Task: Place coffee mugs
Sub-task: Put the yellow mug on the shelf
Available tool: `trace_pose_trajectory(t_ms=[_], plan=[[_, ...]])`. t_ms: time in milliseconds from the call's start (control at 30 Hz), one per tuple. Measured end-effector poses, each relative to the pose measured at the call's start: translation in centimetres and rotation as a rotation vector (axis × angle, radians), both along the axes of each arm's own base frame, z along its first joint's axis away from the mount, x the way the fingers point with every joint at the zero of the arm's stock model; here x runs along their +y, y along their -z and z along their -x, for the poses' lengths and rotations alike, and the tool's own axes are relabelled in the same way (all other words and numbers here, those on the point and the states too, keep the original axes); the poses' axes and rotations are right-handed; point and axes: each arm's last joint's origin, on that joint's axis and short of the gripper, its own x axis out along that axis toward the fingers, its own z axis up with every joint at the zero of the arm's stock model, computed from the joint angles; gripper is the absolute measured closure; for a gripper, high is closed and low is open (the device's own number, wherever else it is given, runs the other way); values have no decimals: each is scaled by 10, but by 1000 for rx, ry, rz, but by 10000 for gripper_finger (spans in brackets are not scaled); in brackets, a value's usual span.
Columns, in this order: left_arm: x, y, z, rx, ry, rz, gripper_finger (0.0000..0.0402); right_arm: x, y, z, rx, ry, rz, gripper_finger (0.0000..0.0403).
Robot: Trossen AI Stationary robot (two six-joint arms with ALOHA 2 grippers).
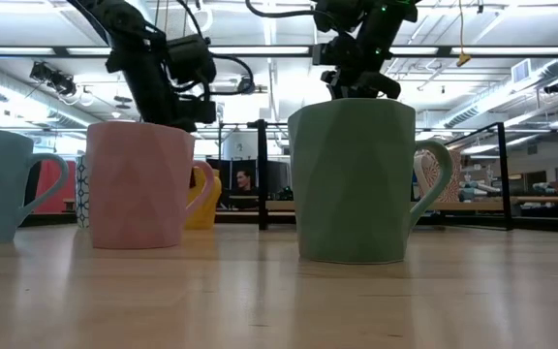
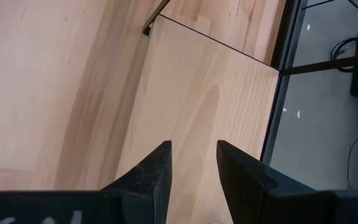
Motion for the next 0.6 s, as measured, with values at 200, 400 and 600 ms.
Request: trace_pose_trajectory(t_ms=[200, 400, 600], plan=[[-2, 2, -1, -13, 32, 58, 281, 0, 0, 0, 0, 0, 0, 270], [-2, 2, -1, -11, 33, 68, 343, 0, 0, 0, 0, 0, 0, 270], [-3, 0, 1, -10, 36, 69, 365, 0, 0, 0, 0, 0, 0, 270]])
